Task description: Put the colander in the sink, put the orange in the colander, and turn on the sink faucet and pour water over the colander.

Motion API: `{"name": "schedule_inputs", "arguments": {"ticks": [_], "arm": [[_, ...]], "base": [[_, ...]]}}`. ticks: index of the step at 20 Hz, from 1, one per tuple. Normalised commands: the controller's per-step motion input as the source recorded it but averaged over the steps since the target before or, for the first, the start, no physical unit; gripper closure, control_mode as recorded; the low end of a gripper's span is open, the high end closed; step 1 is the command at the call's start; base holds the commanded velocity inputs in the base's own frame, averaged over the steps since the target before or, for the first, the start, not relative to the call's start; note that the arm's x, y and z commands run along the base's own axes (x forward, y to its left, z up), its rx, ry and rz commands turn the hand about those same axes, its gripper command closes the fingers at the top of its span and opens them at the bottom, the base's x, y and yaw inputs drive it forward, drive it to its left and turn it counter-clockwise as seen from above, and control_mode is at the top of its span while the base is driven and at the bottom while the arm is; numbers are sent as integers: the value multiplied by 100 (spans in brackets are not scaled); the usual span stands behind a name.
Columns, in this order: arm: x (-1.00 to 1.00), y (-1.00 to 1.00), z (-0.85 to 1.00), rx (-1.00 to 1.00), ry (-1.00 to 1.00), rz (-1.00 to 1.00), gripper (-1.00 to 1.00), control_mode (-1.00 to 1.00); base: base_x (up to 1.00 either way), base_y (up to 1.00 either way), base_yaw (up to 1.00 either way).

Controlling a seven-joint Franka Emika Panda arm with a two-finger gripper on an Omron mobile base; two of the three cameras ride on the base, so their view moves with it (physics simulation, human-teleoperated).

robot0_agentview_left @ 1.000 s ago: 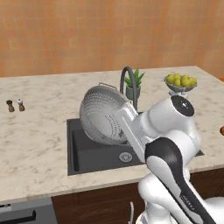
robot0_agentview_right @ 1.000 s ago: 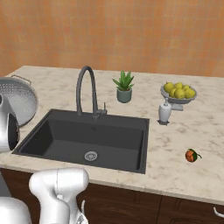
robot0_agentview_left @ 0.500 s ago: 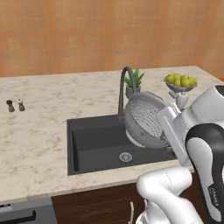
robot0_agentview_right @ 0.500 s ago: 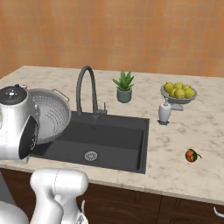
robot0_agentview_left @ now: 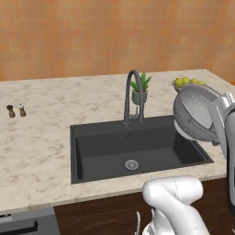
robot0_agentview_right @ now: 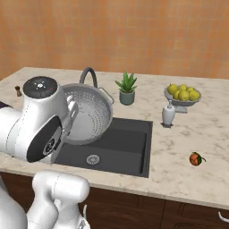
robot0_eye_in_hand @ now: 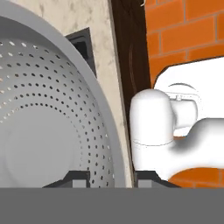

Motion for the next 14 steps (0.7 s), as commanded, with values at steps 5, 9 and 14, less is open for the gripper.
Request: {"name": "schedule_inputs", "arguments": {"ticks": [5,9,14], "arm": [[12,-73,-1,0,0,8,100,-100],[63,-58,-29,-1,9,35,100,-100],[81,-22,-64,-13,8,30,100,-100]], "base": [[0,0,0],[0,0,0],[0,0,0]]}}
